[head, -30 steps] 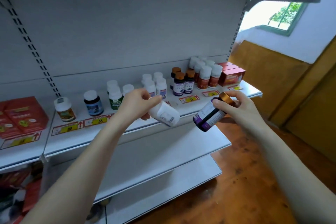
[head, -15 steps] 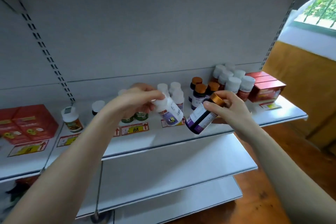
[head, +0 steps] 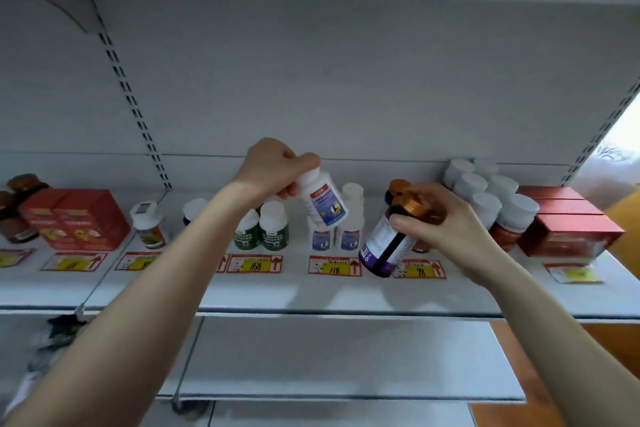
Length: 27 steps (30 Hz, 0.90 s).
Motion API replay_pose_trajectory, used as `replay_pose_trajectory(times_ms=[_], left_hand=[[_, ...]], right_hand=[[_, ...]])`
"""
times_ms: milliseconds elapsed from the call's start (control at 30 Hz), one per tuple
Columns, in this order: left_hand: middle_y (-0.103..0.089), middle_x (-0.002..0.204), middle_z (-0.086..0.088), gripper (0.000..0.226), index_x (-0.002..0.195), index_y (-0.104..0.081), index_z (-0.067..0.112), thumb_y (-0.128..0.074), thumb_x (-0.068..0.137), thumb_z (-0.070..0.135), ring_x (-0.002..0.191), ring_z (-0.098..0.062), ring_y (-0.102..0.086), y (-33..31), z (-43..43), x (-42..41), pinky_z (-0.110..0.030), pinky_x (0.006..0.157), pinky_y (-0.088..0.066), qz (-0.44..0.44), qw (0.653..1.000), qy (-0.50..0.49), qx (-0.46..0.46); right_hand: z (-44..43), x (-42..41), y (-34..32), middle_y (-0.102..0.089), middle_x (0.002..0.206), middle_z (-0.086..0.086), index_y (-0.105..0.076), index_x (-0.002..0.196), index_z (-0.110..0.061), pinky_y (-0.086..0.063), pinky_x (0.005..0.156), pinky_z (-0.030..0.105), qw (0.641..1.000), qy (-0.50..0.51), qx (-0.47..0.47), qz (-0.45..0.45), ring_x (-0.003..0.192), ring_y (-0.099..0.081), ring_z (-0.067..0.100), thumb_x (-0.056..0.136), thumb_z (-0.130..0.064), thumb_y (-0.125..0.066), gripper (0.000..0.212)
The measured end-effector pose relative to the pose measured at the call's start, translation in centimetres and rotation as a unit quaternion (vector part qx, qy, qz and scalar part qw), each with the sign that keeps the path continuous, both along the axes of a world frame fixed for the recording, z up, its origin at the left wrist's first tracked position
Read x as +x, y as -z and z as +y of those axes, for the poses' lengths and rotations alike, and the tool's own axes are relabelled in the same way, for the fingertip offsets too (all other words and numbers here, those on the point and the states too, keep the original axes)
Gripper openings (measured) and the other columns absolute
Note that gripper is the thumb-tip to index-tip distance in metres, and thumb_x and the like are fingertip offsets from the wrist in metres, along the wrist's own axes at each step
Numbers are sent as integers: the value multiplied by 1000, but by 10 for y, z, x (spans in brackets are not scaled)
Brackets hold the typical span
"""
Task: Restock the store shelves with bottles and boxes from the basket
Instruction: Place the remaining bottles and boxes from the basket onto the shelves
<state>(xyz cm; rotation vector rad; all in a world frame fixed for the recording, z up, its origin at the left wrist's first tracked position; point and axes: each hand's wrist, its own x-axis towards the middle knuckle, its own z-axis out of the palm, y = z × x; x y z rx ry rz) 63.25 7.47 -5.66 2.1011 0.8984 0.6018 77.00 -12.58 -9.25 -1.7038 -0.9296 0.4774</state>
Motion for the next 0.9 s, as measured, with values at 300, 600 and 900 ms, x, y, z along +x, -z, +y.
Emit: replay_pose_trajectory(times_ms=[300,600,900], left_hand=[[-64,93,-3,56,97,-66,10,-47,63,51,88,-18,-58,-21,45,47,-18,66,-29,12,983,-36,181],[-60,120,-16,39,116,-59,2,-64,84,23,108,-30,-55,21,78,108,-28,85,-40,102,978,73,165],[-59,124,-15,42,119,-59,0,-69,82,19,113,-27,-54,62,88,122,-24,88,-39,170,971,129,103]], right_hand=[[0,3,2,-62,107,-11,-54,99,-39,-50,84,25,998,-11,-30,-45,100,-58,2,71,-24,-76,39],[-3,-8,8,-59,105,-19,-51,116,-34,-52,86,27,989,4,-82,-126,102,-58,4,70,-30,-76,52],[-3,-14,17,-54,98,-26,-44,104,-44,-43,77,10,982,35,-105,-156,93,-56,-3,71,-29,-76,48]])
